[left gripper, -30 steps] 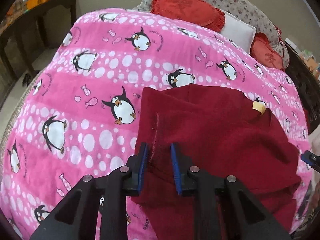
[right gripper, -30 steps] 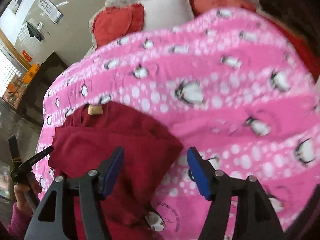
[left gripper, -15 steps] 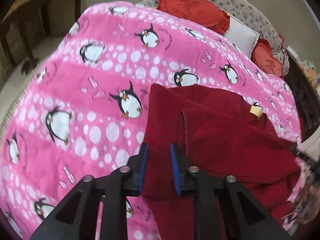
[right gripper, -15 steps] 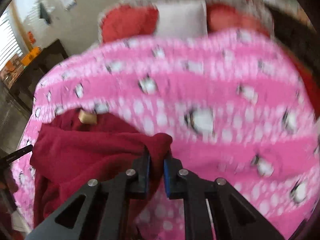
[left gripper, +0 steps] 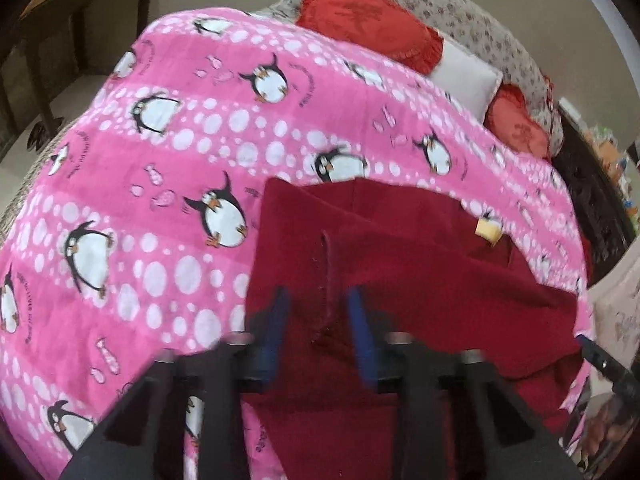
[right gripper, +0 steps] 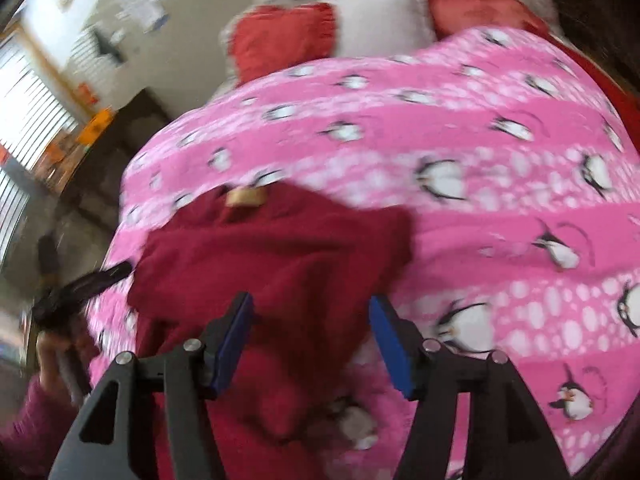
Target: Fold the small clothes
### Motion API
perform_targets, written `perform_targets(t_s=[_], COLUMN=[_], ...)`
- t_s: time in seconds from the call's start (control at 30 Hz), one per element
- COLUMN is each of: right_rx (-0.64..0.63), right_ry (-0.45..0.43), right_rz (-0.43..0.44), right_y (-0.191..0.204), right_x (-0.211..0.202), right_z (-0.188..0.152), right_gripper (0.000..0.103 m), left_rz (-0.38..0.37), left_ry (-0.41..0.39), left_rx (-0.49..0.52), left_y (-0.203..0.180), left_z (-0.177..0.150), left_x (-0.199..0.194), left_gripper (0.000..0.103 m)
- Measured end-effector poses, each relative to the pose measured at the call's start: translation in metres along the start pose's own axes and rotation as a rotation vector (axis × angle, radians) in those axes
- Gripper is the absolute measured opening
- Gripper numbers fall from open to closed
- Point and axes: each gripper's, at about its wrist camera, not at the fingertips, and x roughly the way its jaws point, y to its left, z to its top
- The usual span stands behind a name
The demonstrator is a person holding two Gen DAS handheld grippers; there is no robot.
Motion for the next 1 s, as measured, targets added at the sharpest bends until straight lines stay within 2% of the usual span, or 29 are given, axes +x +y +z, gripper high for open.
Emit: perform_targets(t_s=[0.03,0.07,0.13,0.2,0.23,0.27,0.33,0.37,0.4,0.47,0.5,0.6,0.67,0.7,0.8,0.87,0.9,0.97,1.0], right_rx=[-0.083,-0.153,-0.192,-0.191,-0.198,-0.19,-0.125,-0.074,-0.038,0.01,0.017,0.044,0.061,0.062,0.108,0.128,0.114,0.071,0.05], right_ry=[0.003,0.035,0.12,0.202,0.234,0.235,0.183,0.14,0.109,0.028,0.002,0.054,0.085,0.088,0.106,0.073,0.051,0.036,0.032], right_rz=[-0.035,-0.084,-0.118,-0.095,-0.11,-0.112,-0.073,-0.044,-0.032,-0.041,-0.049,-0.078,-0.047,-0.025,-0.063,-0.057,-0.055,-0.068,-0.079], right_y=[0.014,0.023,0.026,0.019,0.014,0.009,-0.004,-0.013,-0.019,-0.031,-0.035,-0.046,-0.053,-0.055,-0.063,-0.064,-0.061,-0.053,-0.05], right_x=[0.005,0.012,0.024,0.031,0.032,0.029,0.012,0.002,-0.005,-0.016,-0.015,0.011,0.032,0.042,0.074,0.079,0.077,0.077,0.077], right_z=[-0.007,-0.014,-0.025,-0.038,-0.044,-0.045,-0.038,-0.03,-0.024,-0.011,-0.005,0.008,0.012,0.014,0.014,0.014,0.014,0.014,0.014], right_gripper=[0.039,0.009,0.01,0.01,0.011,0.014,0.023,0.041,0.063,0.075,0.078,0.079,0.079,0.079,0.08,0.08,0.069,0.056,0.044], left_rz=[0.012,0.019,0.021,0.06,0.077,0.075,0.044,0.033,0.019,-0.01,-0.022,-0.035,-0.047,-0.054,-0.059,-0.061,-0.06,-0.064,-0.06], left_ry=[0.014,0.013,0.001,-0.003,-0.005,-0.004,0.002,0.003,0.001,-0.009,-0.009,0.021,0.04,0.049,0.102,0.105,0.098,0.088,0.085], left_rx=[0.012,0.017,0.036,0.053,0.063,0.063,0.028,0.011,-0.014,-0.062,-0.076,-0.096,-0.096,-0.092,-0.109,-0.117,-0.117,-0.124,-0.126], left_y=[-0.002,-0.002,0.0,0.004,0.008,0.012,0.024,0.028,0.033,0.04,0.041,0.04,0.037,0.034,0.031,0.032,0.032,0.033,0.033], left_z=[-0.001,-0.002,-0.006,-0.008,-0.009,-0.008,-0.005,-0.003,0.0,0.006,0.009,0.016,0.017,0.017,0.017,0.017,0.017,0.017,0.016], left_x=[0.002,0.002,-0.006,-0.011,-0.014,-0.015,-0.018,-0.018,-0.018,-0.017,-0.016,-0.005,0.004,0.009,0.027,0.034,0.035,0.038,0.039], left_gripper=[0.0,0.0,0.0,0.0,0.0,0.0,0.0,0.015,0.023,0.025,0.028,0.034,0.034,0.034,0.034,0.035,0.035,0.035,0.032])
